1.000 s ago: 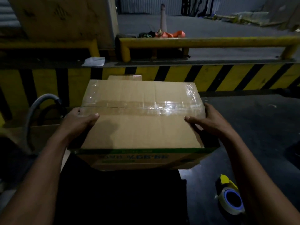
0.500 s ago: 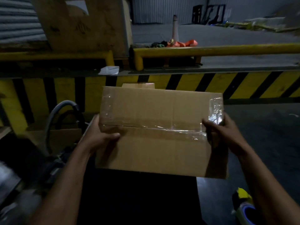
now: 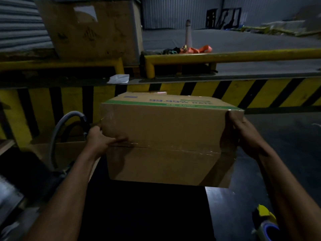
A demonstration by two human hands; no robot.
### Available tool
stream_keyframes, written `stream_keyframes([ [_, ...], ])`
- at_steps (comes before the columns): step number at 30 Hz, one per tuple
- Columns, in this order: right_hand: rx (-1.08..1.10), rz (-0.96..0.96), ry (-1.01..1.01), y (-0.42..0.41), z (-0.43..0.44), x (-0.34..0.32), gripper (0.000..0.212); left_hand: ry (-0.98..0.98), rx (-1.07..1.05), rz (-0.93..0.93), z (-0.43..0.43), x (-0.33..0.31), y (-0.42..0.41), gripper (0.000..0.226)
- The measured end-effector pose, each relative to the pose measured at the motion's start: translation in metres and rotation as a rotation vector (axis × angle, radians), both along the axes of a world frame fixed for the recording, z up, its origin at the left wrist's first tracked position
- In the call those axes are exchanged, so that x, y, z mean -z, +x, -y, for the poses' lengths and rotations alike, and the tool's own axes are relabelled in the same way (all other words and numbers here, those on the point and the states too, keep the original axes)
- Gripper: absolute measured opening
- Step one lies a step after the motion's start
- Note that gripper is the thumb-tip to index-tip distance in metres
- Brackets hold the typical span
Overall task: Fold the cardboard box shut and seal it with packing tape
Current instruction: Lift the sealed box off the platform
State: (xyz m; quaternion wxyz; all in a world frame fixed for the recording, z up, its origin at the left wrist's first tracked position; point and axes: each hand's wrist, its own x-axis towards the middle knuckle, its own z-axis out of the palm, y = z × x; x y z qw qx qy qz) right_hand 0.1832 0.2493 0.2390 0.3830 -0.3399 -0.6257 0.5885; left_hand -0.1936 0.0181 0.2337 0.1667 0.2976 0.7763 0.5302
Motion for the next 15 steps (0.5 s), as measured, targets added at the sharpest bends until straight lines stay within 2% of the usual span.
stream_keyframes([
  [3, -0.004, -0.011, 0.008, 0.002, -0.001, -0.002, 0.044, 0.131, 0.04, 0.1, -0.001, -0.006, -0.007, 0.066],
  [6, -0.023, -0.008, -0.005, 0.001, -0.005, -0.001, 0.049, 0.125, -0.024, 0.216, -0.006, -0.001, -0.028, 0.103],
  [7, -0.02, 0.002, -0.015, 0.001, -0.006, -0.001, 0.054, 0.098, -0.044, 0.236, -0.008, -0.002, -0.029, 0.105],
  [11, 0.032, 0.022, -0.118, 0.001, -0.012, -0.003, 0.066, 0.142, -0.037, 0.214, -0.011, -0.003, -0.026, 0.059],
  [13, 0.053, 0.021, -0.106, 0.003, -0.014, 0.002, 0.054, 0.116, 0.006, 0.25, -0.012, 0.006, -0.034, 0.056],
  [15, 0.05, 0.056, -0.083, 0.007, -0.019, 0.011, 0.058, 0.109, 0.077, 0.267, -0.008, 0.009, -0.034, 0.068],
])
